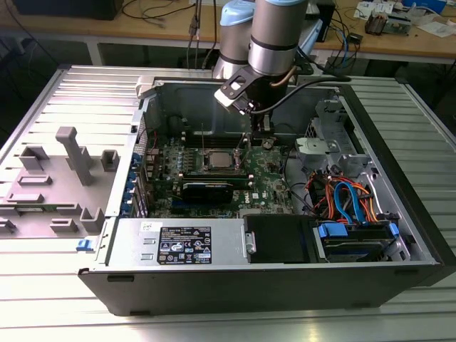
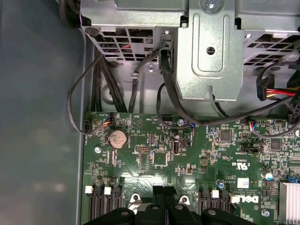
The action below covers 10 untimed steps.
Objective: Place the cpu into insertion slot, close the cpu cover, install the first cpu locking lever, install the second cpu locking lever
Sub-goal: 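Close the cpu cover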
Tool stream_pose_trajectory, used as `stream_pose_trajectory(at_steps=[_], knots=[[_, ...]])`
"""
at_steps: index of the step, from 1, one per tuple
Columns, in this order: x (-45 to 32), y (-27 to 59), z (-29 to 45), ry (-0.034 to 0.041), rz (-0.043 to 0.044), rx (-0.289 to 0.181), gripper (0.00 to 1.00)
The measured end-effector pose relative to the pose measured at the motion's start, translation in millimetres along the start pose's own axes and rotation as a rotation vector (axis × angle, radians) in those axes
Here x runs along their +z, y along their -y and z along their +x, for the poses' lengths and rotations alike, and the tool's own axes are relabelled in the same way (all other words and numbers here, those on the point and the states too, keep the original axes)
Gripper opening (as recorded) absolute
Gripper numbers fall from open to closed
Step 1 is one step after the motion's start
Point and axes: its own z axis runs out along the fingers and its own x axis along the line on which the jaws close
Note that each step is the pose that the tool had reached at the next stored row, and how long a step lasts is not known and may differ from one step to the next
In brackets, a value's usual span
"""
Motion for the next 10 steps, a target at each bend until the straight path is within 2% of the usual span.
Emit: stream_pose_trajectory(at_steps=[10], knots=[[0.0,5.3,0.2,0.0,0.0,0.0,0.11]])
